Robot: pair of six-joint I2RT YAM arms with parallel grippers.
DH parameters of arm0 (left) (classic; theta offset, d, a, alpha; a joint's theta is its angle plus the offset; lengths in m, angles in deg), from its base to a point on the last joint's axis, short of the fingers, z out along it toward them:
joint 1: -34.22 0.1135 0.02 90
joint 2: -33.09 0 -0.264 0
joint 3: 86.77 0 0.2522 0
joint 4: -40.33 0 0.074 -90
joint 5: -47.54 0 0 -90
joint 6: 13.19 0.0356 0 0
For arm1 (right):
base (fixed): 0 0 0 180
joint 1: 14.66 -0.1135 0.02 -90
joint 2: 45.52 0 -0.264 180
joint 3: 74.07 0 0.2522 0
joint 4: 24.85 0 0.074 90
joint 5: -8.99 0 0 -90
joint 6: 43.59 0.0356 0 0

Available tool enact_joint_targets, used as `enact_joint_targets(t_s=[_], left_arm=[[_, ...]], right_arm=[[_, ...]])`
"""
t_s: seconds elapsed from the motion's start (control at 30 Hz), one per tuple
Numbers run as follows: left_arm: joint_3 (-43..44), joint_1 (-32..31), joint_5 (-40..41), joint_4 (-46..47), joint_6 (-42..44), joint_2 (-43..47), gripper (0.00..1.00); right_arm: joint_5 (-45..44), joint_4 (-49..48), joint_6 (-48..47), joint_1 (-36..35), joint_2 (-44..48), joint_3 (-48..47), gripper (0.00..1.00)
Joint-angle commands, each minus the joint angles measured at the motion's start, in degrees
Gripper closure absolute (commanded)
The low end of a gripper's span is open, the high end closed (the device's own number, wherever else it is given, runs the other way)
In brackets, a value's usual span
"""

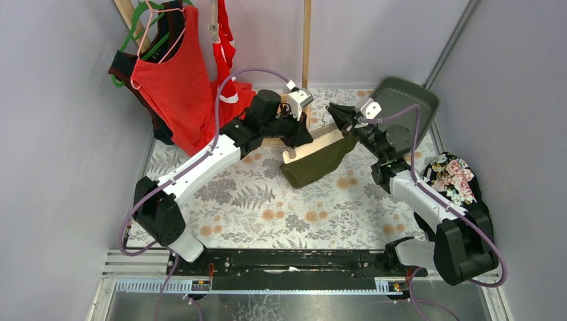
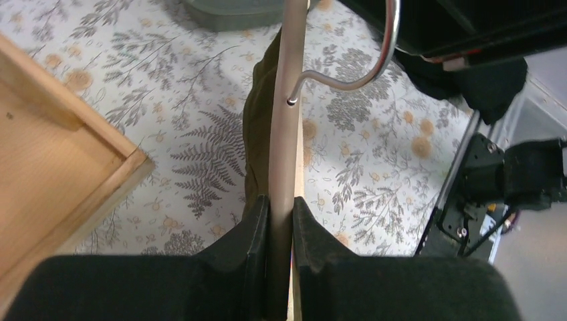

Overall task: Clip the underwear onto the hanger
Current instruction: Adjust the hanger, then place the hanger on the clothesline.

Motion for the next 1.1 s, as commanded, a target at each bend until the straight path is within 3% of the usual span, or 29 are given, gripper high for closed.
enact_joint_targets(t_s=[0.0,0.23,0.57,0.67,0.87,1.07], left_arm=[[-1.33,1.51,21.59,12.51,-11.24,3.21,1.00],[-4.69,-2.92,31.20,13.27,-18.78,7.79,1.00],[-3.69,-6.13,34.02,11.92,-17.71,7.36,1.00],[-3.47,-6.19,34.66,10.27,-17.14,7.91,1.00],[0.14,-6.60,38.71,0.08,-17.28,11.27,1.00],[9.90,-7.21,46.57,-15.72,-18.77,13.93,1.00]], right_arm=[[-0.22,-0.37,1.73,-2.17,2.73,-1.11,1.00],[-4.75,2.91,-0.39,-6.30,3.47,-1.79,1.00],[-9.44,4.24,-0.64,-8.24,2.19,-3.05,0.98],[-12.94,5.23,-0.57,-8.17,3.12,-2.85,0.87],[-24.36,11.10,0.03,-8.19,8.68,-1.90,0.82],[-31.39,19.54,-1.81,-8.14,13.64,-3.33,0.76]])
